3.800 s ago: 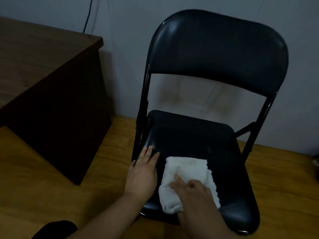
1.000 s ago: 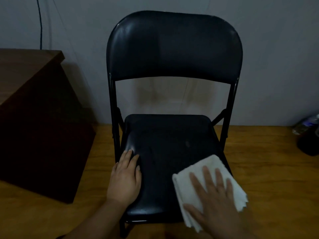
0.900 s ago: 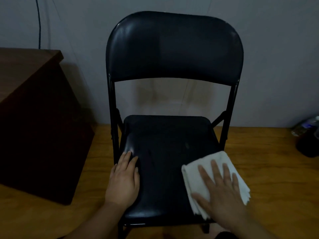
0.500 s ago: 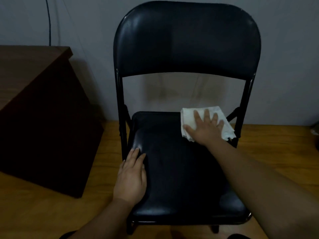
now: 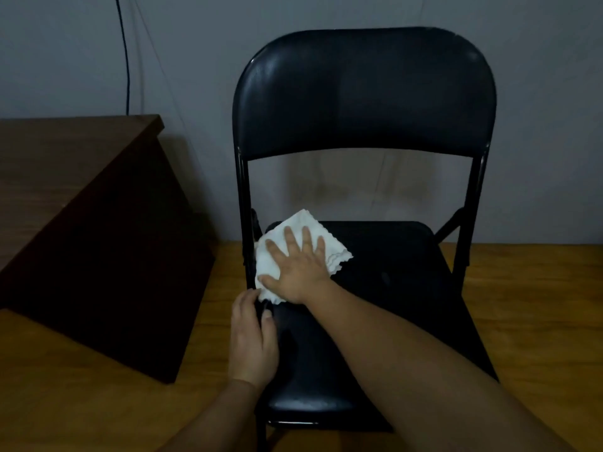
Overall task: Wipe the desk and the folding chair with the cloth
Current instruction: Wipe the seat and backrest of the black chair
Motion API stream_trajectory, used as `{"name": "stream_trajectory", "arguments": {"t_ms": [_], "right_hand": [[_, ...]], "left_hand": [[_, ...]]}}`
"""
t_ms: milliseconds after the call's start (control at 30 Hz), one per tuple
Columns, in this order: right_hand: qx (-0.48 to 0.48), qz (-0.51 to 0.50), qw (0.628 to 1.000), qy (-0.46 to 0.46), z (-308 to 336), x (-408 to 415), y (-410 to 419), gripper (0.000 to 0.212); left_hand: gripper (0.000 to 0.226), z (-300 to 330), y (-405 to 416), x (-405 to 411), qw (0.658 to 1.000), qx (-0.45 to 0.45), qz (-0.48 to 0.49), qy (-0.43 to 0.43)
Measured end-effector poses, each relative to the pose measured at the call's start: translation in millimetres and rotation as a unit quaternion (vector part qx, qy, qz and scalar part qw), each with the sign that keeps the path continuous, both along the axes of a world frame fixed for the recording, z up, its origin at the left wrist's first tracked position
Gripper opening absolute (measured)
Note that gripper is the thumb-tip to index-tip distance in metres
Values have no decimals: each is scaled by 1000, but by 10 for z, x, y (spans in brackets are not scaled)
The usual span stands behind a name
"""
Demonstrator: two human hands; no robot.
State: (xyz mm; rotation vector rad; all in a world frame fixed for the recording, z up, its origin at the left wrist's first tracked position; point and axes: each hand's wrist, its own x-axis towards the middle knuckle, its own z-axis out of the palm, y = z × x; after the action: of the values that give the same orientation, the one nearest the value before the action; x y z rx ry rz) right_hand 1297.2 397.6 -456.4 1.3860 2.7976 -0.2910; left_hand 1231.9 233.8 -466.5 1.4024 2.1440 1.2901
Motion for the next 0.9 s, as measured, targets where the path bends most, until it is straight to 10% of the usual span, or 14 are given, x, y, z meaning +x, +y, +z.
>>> {"name": "stream_trajectory", "arguments": {"t_ms": [167, 500, 900], "right_hand": [[-15, -12, 1000, 9, 4, 407, -680, 87], [-11, 30, 999, -11, 111, 1091, -1954, 87], [-36, -366, 926, -80, 104, 2252, -1357, 90]], "left_hand": [[52, 129, -22, -146, 979, 7, 97, -180], [38, 213, -82, -159, 993, -2, -6, -121], [46, 236, -65, -43, 994, -11, -40, -103]]}}
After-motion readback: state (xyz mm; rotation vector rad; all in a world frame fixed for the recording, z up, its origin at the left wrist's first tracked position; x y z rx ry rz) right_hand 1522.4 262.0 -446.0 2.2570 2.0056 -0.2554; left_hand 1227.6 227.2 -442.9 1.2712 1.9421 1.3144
